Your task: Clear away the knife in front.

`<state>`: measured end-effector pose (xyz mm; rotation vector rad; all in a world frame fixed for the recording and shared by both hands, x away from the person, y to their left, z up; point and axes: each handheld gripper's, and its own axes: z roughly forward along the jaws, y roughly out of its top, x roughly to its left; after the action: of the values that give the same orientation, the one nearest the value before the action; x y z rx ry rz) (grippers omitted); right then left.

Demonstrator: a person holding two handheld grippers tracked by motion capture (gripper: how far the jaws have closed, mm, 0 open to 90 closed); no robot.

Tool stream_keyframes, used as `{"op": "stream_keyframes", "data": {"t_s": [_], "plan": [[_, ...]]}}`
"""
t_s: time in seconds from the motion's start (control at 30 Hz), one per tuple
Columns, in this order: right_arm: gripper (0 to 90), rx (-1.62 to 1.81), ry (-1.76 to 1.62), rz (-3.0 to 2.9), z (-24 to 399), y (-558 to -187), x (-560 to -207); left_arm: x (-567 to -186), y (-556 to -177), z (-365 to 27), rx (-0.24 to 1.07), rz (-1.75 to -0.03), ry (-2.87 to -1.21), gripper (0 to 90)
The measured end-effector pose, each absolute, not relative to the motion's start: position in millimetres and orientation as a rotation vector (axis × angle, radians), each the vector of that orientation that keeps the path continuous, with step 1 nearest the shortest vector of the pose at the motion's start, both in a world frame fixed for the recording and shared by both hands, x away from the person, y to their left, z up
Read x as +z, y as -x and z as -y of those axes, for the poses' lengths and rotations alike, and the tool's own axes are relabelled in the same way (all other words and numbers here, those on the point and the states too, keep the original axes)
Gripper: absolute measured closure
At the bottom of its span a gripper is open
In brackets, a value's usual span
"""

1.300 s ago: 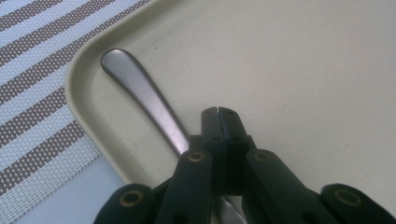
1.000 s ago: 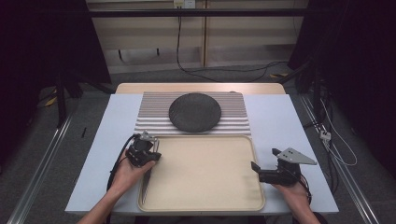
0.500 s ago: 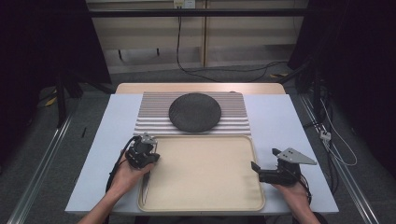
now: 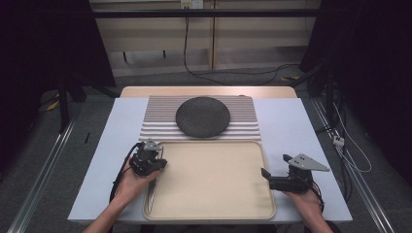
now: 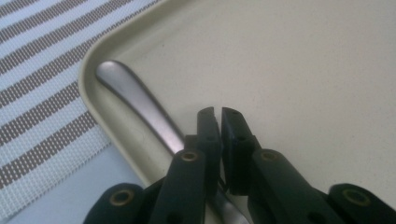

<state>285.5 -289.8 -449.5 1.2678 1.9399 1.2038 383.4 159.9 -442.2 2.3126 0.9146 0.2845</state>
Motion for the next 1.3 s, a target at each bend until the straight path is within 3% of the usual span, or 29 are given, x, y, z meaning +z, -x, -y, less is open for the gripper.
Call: {"op": "stream_keyframes", "data": {"t_s": [0.2, 0.5, 0.6, 1.03, 1.3], "plan": [[3.5, 1.204, -1.268, -1.94, 290, -286, -450, -439, -379, -157, 0.365, -0.879, -2.268, 68.0], [3.5, 1.205, -1.27, -1.94, 290, -286, -450, -436, -382, -157, 0.387, -0.899, -2.165, 18.5], [3.5, 1.205, -1.271, -1.94, 290, -287, -450, -435, -383, -158, 0.394, -0.928, -2.142, 7.9], [3.5, 1.208, -1.275, -1.939, 291, -287, -450, -416, -378, -162, 0.519, -0.936, -2.041, 6.8], [3.5, 1.209, -1.278, -1.939, 291, -287, -450, -408, -368, -167, 0.492, -0.882, -2.074, 6.5]]}}
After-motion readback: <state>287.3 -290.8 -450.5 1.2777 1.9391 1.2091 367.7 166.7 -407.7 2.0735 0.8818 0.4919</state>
